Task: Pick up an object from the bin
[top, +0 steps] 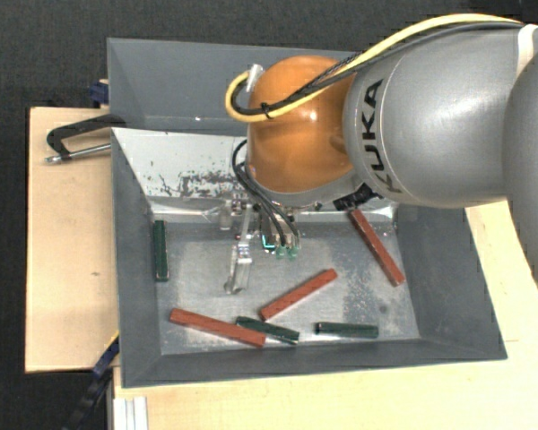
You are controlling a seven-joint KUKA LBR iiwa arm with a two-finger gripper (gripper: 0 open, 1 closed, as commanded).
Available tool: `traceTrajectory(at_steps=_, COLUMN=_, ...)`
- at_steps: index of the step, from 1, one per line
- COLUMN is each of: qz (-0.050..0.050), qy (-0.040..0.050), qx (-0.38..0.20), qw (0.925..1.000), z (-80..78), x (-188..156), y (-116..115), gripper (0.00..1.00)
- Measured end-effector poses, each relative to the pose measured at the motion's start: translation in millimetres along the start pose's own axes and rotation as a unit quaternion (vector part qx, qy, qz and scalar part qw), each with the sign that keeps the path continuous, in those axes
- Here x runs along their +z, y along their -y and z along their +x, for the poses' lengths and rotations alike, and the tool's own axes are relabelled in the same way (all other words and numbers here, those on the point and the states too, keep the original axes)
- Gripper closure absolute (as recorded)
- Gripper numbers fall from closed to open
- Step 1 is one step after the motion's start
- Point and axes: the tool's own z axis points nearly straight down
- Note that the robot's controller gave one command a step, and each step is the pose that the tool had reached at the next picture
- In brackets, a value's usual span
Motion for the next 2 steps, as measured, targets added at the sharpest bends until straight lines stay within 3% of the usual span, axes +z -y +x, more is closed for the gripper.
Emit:
traceTrajectory(at_steps=1, qz=-0.001, qy=0.0043, qx=0.001, qw=1.0000, z=-2.0, x=-4.6, y=1.0, gripper=0.00)
traceTrajectory(at_steps=2, qz=-0.001, qy=0.0056, qx=-0.056, qw=0.9984, z=7.5, x=38.6, y=30.8, gripper=0.00)
